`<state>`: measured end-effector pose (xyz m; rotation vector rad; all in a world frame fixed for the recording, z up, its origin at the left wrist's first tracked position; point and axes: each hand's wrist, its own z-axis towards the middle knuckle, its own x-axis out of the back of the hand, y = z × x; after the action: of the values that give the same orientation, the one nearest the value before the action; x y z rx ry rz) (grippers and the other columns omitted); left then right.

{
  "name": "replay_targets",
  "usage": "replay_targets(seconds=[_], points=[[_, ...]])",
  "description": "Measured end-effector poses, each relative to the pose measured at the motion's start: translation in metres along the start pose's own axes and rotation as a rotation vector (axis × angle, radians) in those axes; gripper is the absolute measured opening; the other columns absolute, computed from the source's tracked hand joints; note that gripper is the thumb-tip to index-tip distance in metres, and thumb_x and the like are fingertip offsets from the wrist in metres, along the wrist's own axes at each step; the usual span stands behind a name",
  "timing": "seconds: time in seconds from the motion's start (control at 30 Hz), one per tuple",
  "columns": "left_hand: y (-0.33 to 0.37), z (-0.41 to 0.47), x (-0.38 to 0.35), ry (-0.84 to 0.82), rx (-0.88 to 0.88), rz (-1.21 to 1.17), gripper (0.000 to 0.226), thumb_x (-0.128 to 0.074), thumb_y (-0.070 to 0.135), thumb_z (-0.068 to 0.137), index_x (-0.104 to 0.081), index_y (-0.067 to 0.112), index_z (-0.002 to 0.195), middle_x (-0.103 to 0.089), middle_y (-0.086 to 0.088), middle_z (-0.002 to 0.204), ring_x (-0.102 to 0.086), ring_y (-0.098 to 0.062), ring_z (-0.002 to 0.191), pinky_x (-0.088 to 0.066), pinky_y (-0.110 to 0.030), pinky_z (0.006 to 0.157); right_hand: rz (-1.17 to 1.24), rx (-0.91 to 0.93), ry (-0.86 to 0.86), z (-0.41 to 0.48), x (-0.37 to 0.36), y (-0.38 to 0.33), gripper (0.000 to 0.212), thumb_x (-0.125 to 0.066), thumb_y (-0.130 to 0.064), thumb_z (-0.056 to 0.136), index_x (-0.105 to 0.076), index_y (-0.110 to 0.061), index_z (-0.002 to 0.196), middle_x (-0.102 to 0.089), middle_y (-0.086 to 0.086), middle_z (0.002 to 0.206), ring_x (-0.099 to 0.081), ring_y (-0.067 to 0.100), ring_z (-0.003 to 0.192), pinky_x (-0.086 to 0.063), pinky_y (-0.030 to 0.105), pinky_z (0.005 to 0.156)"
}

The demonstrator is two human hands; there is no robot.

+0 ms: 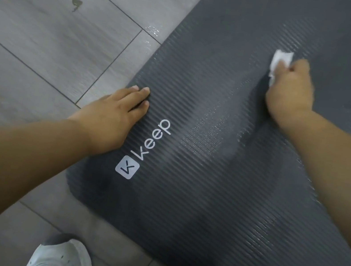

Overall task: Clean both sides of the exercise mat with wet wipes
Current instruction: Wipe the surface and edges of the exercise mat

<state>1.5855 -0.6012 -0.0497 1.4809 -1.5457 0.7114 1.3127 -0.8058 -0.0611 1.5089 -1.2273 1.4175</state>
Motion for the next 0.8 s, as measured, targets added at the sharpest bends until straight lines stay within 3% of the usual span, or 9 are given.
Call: replay_targets(seconds=[0.1,0.2,0.27,0.33,0.4,0.5,0.6,0.7,0.8], points=[[0.004,0.001,0.005,-0.068,0.032,0.048,0.061,-0.034,0.019,0.099,-0.003,0.012,0.151,0.011,-0.005,0.158,0.006,-0.023,0.145,-0.009,-0.033,0.117,-0.009,-0.165,0.001,0.008,-0.001,0.005,0.04,-0.041,-0.003,0.092,-0.037,0.002,0.132,-0.034,0.025,0.132,-0.047,0.041,0.109,-0.04,0.043,0.096],[0.008,0.001,0.011,-0.086,0.057,0.047,0.057,-0.03,0.023,0.101,-0.005,0.011,0.151,0.009,-0.006,0.158,0.005,-0.024,0.145,-0.008,-0.034,0.117,0.028,-0.156,-0.024,-0.021,-0.012,-0.025,0.043,-0.038,-0.005,0.093,-0.037,0.0,0.135,-0.036,0.023,0.134,-0.049,0.039,0.108,-0.039,0.042,0.096],[0.013,0.001,0.012,-0.075,0.08,0.027,0.057,-0.029,0.03,0.101,-0.012,0.006,0.15,0.001,-0.01,0.158,-0.001,-0.027,0.144,-0.011,-0.037,0.116,0.106,0.061,0.035,-0.061,-0.026,-0.045,0.039,-0.041,-0.004,0.092,-0.044,-0.001,0.131,-0.047,0.024,0.124,-0.054,0.039,0.097,-0.045,0.04,0.084],[0.019,0.002,0.012,0.019,0.077,-0.017,0.054,-0.039,0.03,0.097,-0.034,-0.001,0.141,-0.019,-0.018,0.153,-0.017,-0.035,0.139,-0.023,-0.047,0.112,0.145,0.382,0.018,-0.114,-0.036,-0.059,0.029,-0.041,-0.009,0.094,-0.054,-0.004,0.12,-0.057,0.019,0.102,-0.057,0.036,0.08,-0.051,0.039,0.073],[0.025,0.004,0.013,0.11,0.077,-0.085,0.048,-0.05,0.025,0.092,-0.048,-0.006,0.128,-0.035,-0.024,0.142,-0.031,-0.042,0.13,-0.035,-0.055,0.102,0.216,0.663,-0.278,-0.172,-0.04,-0.068,0.028,-0.031,-0.028,0.101,-0.054,-0.012,0.101,-0.06,0.01,0.089,-0.055,0.032,0.075,-0.048,0.041,0.075],[0.028,0.009,0.011,0.137,0.06,-0.1,0.052,-0.05,0.023,0.093,-0.039,0.0,0.139,-0.029,-0.018,0.148,-0.025,-0.038,0.135,-0.031,-0.053,0.105,0.254,0.962,-0.598,-0.236,-0.041,-0.061,0.025,-0.034,-0.016,0.098,-0.055,-0.007,0.109,-0.061,0.003,0.081,-0.054,0.023,0.065,-0.045,0.032,0.068],[0.033,0.012,0.002,0.104,0.014,-0.031,0.055,-0.042,0.025,0.097,-0.028,0.008,0.147,-0.02,-0.012,0.155,-0.017,-0.035,0.14,-0.023,-0.048,0.112,0.255,0.982,-0.6,-0.23,-0.043,-0.04,0.042,-0.023,-0.02,0.1,-0.063,-0.011,0.11,-0.059,-0.001,0.08,-0.052,0.018,0.064,-0.041,0.027,0.064],[0.037,0.015,0.002,0.011,0.062,0.037,0.058,-0.032,0.032,0.099,-0.01,0.017,0.151,-0.008,-0.007,0.158,-0.015,-0.034,0.14,-0.02,-0.044,0.115,0.241,0.813,-0.356,-0.173,-0.026,-0.022,0.047,-0.021,-0.038,0.098,-0.06,-0.013,0.107,-0.054,0.001,0.082,-0.049,0.026,0.072,-0.035,0.028,0.07],[0.04,0.02,0.013,-0.011,0.04,0.128,0.064,-0.025,0.042,0.096,-0.001,0.023,0.151,-0.018,-0.007,0.154,-0.029,-0.034,0.129,-0.03,-0.043,0.107,0.121,0.425,-0.107,-0.099,-0.01,0.018,0.03,-0.045,-0.011,0.096,-0.053,-0.006,0.124,-0.048,0.005,0.08,-0.047,0.029,0.069,-0.038,0.036,0.06]])
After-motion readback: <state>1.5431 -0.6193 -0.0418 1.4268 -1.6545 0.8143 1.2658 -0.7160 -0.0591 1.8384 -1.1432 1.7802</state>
